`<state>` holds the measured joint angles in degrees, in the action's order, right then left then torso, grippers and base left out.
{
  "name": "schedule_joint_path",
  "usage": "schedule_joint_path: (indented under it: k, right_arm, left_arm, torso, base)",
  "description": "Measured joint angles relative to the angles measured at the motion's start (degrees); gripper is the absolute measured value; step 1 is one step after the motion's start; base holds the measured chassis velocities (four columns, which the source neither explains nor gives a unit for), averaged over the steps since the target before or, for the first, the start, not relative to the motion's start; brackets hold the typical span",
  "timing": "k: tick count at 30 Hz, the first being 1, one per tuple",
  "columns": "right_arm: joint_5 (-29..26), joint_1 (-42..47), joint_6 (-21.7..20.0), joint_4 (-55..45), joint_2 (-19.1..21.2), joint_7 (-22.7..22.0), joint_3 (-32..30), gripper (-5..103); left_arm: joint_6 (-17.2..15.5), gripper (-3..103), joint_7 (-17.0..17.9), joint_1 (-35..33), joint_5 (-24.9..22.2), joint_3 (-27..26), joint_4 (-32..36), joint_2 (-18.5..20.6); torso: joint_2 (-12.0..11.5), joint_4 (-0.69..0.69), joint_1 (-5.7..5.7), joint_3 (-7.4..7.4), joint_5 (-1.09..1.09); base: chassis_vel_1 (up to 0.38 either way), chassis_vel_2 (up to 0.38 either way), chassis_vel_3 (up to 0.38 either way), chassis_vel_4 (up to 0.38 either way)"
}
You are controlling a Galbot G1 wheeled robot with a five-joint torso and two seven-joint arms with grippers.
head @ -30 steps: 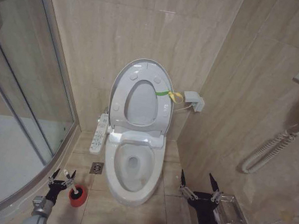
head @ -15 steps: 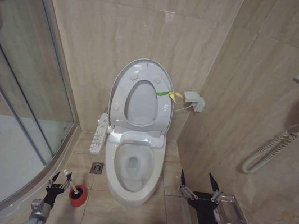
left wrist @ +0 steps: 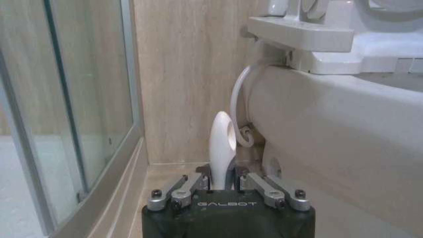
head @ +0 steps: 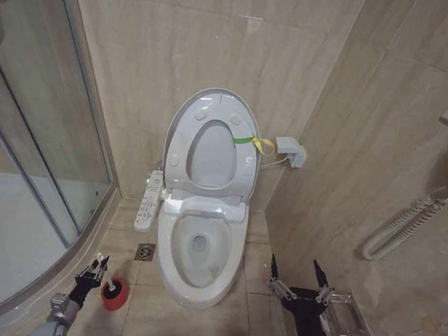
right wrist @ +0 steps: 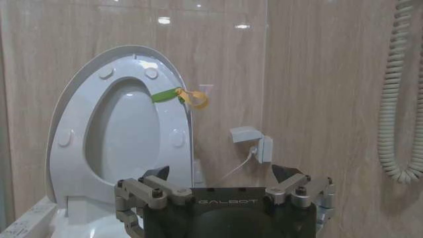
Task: Open the toilet lid, clean the toilet bowl with a toilet brush, close the toilet lid, and flush.
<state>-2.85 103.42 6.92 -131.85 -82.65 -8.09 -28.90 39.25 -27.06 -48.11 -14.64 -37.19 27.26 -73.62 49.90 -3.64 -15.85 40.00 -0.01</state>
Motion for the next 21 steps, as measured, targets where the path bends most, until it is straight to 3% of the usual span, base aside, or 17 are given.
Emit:
schedule_joint_path:
  k: [11, 15, 21]
  right_arm:
    - [0.0, 0.0, 0.0, 0.0, 0.0, 0.0, 0.0, 100]
    - [0.0, 0.0, 0.0, 0.0, 0.0, 0.0, 0.0, 100]
    - [0.0, 0.0, 0.0, 0.0, 0.0, 0.0, 0.0, 100]
  left_arm:
    - [0.8, 22, -1.5, -1.2, -2.4, -0.7, 0.7, -0.3]
    - [0.7, 22, -1.3, -4.2, -4.6, -1.1, 6.0, -0.6]
    - [-2.2, 22, 1.5, -14.4, -6.0, -2.0, 20.8, -0.6]
  torso:
    - [0.0, 0.0, 0.0, 0.0, -0.01]
    - [0.0, 0.0, 0.0, 0.0, 0.0]
    - [0.0, 0.0, 0.0, -0.01, 0.0]
  base:
    - [0.0, 0.0, 0.0, 0.0]
    - [0.0, 0.0, 0.0, 0.0]
    - [0.0, 0.0, 0.0, 0.0]
